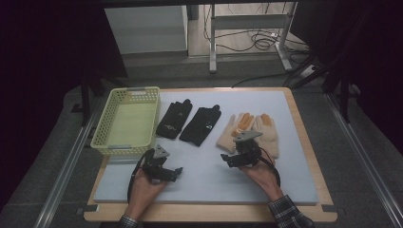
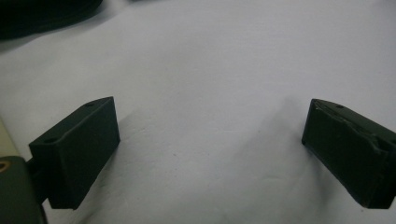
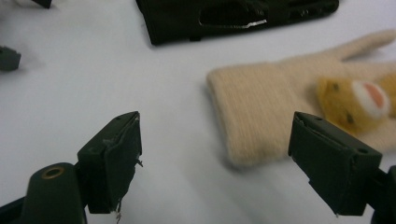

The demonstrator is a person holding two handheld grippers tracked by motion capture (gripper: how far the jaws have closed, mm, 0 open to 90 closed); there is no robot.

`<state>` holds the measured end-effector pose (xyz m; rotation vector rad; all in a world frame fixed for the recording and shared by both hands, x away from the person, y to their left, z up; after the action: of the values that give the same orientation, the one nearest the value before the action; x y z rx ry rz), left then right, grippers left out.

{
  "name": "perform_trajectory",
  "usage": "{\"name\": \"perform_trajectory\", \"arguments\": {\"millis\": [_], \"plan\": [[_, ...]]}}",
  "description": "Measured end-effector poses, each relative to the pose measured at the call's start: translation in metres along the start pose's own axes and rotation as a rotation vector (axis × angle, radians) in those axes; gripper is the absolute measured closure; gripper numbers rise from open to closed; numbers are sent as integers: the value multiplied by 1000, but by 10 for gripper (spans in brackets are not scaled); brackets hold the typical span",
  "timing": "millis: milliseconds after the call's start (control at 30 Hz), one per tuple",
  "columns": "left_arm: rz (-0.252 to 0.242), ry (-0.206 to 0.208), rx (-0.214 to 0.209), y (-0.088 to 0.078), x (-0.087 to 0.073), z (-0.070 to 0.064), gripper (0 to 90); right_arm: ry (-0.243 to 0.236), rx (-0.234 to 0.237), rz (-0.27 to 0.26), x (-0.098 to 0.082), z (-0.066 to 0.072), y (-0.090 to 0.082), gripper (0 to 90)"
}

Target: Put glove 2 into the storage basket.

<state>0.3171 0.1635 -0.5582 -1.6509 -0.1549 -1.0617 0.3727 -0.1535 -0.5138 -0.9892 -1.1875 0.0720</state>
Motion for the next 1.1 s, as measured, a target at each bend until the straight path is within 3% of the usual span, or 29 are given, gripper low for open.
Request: {"name": "perform_trajectory", "arguments": {"millis": [367, 500, 767, 1100], "plan": [[1, 0, 0, 0, 0, 0, 39, 8, 17, -15, 26, -1, 20, 171], [2, 2, 0, 0, 0, 0, 39, -8, 2, 4, 38, -3, 33, 171], [1, 0, 0, 0, 0, 0, 39, 7, 5, -2, 53, -8, 50, 190], [4, 4, 0, 0, 0, 0, 39, 12, -23, 16, 78, -21, 73, 252]]}}
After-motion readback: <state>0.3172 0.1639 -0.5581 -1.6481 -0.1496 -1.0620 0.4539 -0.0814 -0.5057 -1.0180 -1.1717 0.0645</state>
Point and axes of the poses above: each handheld gripper's, and its own axes: y roughly forward along the jaws, x roughly out of its top, z roughly to its left, the point moved 1 cm from there along y, roughly forward along the jaws, and after that the axes turned 5 degrees about x, right-handed, at the moved point
